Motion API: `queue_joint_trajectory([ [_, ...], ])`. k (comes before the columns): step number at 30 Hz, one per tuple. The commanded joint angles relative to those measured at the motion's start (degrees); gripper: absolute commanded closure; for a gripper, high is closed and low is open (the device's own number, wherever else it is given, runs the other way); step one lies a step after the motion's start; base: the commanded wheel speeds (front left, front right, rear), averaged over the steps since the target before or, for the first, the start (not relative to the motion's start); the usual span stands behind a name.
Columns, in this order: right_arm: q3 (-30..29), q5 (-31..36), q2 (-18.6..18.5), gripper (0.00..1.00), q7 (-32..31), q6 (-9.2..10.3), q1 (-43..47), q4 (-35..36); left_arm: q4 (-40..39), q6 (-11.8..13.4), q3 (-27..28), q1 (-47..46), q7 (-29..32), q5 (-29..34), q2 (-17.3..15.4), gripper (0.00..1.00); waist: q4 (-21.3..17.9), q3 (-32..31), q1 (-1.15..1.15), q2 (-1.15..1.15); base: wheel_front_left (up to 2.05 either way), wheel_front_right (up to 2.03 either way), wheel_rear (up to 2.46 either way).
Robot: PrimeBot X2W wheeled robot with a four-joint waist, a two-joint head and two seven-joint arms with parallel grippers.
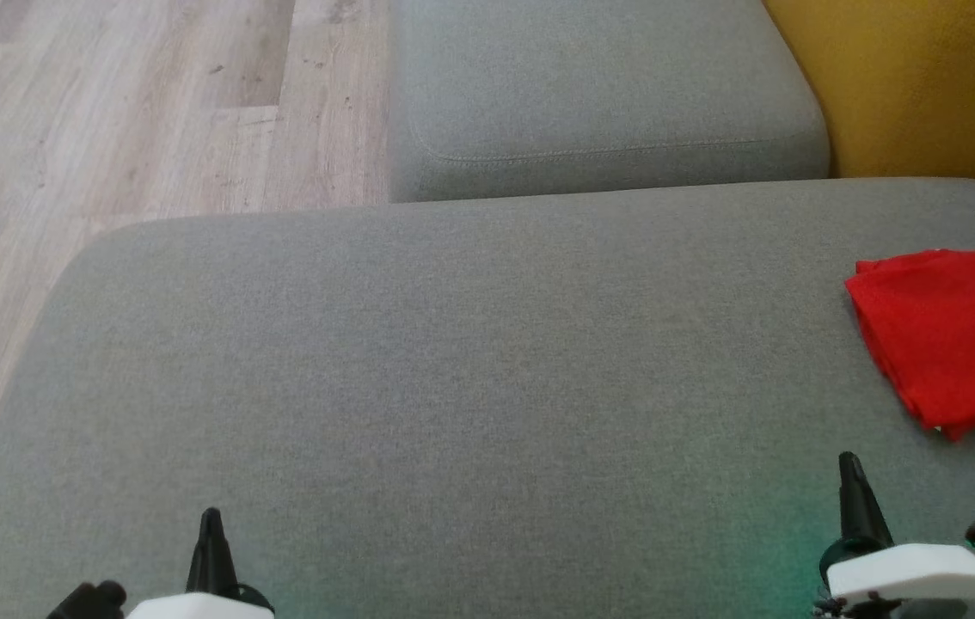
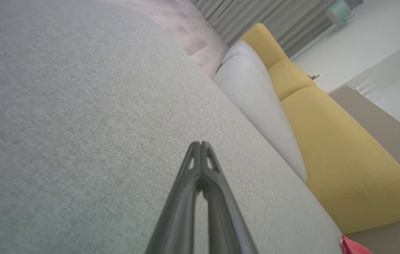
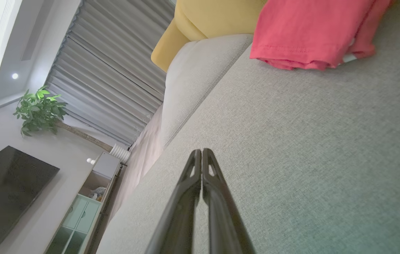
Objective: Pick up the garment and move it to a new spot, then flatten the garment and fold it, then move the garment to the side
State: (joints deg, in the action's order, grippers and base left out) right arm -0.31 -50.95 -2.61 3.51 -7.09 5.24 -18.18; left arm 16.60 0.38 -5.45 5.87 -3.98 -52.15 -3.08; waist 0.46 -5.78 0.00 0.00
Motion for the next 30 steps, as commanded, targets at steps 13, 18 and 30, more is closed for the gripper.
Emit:
queue_joint_trajectory([
  [13, -1.2, -10.6, -0.2, 1.0, -2.5, -0.26, -5.5, 2.6, -2.0, -2.3, 4.0, -5.7, 2.6, -10.2, 0.0, 1.0, -0.1, 1.4, 0.0, 0.0, 0.0, 0.0, 0.0],
  [18, -1.8, -13.9, -0.2, 1.0, -3.3, -0.27, -6.1, 2.8, -2.1, -2.9, 4.9, -6.4, 3.4, -13.4, 0.0, 1.0, -0.1, 1.9, 0.0, 0.0, 0.0, 0.0, 0.0],
  [30, -3.1, -22.0, -0.3, 1.0, -5.3, -0.31, -7.7, 3.2, -2.2, -4.4, 6.9, -8.1, 5.5, -21.3, 0.0, 1.0, -0.2, 3.1, 0.0, 0.0, 0.0, 0.0, 0.0],
])
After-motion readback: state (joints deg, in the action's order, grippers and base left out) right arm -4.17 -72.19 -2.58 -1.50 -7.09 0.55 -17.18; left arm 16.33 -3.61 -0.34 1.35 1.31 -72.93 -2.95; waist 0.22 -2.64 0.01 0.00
